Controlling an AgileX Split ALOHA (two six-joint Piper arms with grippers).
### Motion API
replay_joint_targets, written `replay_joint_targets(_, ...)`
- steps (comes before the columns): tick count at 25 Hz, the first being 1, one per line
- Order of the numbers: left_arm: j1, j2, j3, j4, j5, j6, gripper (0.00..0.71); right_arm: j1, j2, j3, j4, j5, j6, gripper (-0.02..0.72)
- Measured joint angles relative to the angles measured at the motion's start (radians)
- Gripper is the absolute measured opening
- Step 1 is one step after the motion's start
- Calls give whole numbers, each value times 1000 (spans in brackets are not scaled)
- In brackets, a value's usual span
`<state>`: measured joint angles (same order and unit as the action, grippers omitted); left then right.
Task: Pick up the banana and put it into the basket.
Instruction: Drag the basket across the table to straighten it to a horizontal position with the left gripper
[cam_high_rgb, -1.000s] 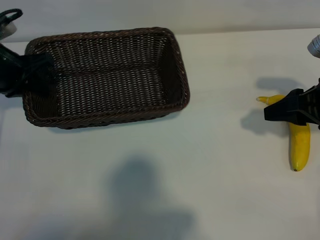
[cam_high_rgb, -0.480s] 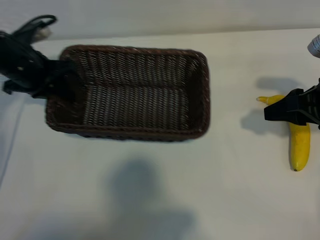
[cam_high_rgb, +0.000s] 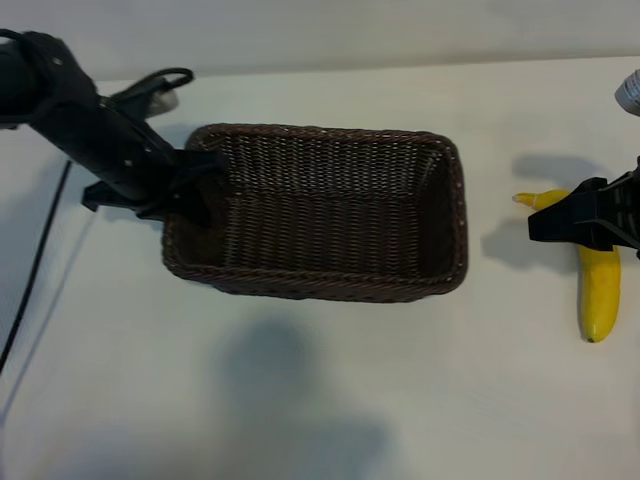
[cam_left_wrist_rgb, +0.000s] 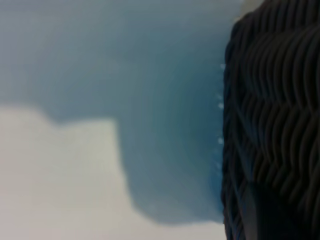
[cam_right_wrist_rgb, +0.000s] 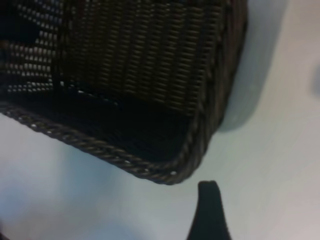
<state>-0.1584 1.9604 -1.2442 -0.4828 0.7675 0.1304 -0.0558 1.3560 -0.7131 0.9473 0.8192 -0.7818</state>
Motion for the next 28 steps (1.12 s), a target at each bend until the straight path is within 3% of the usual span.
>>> replay_joint_targets(21,-38,27,-10,-18,-29,-66,167,0,0,0,-5,0,0,542)
replay_joint_targets(23,-38,29,-10,-20,-27,-69,199,0,0,0,-6,0,0,542)
replay_joint_targets(28,-39,31,-10,-22,-24,-75,369,0,0,0,-6,0,0,542)
